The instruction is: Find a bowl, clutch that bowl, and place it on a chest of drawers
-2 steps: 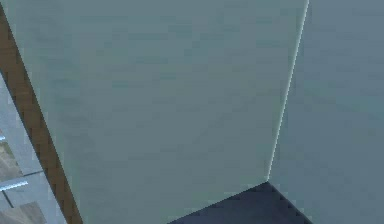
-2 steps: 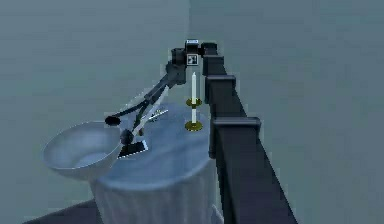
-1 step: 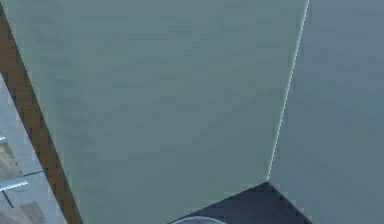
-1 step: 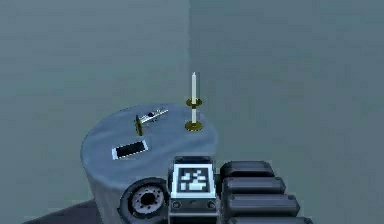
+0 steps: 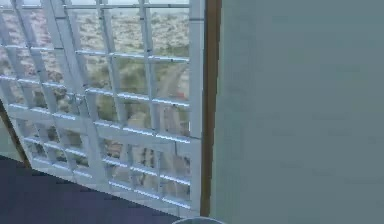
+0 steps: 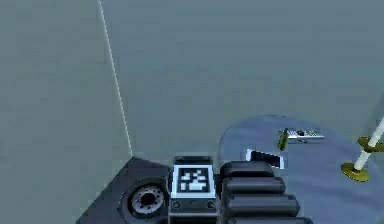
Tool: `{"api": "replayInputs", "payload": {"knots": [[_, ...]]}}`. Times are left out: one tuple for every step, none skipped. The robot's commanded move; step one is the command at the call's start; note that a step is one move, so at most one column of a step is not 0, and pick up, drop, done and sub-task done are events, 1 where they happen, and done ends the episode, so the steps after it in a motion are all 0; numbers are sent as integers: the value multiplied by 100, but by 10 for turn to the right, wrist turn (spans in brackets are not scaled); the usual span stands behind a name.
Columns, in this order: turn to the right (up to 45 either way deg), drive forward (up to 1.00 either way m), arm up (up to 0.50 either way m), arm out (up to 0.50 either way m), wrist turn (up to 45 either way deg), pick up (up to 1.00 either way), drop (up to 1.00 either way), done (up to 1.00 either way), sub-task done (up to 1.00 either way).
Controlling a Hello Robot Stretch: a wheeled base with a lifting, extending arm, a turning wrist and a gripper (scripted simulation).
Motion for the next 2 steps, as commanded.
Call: {"api": "replayInputs", "payload": {"knots": [[-450, 0, 0, 0, 0, 0, 0, 0, 0], [-120, 0, 0, 0, 0, 0, 0, 0, 0]]}}
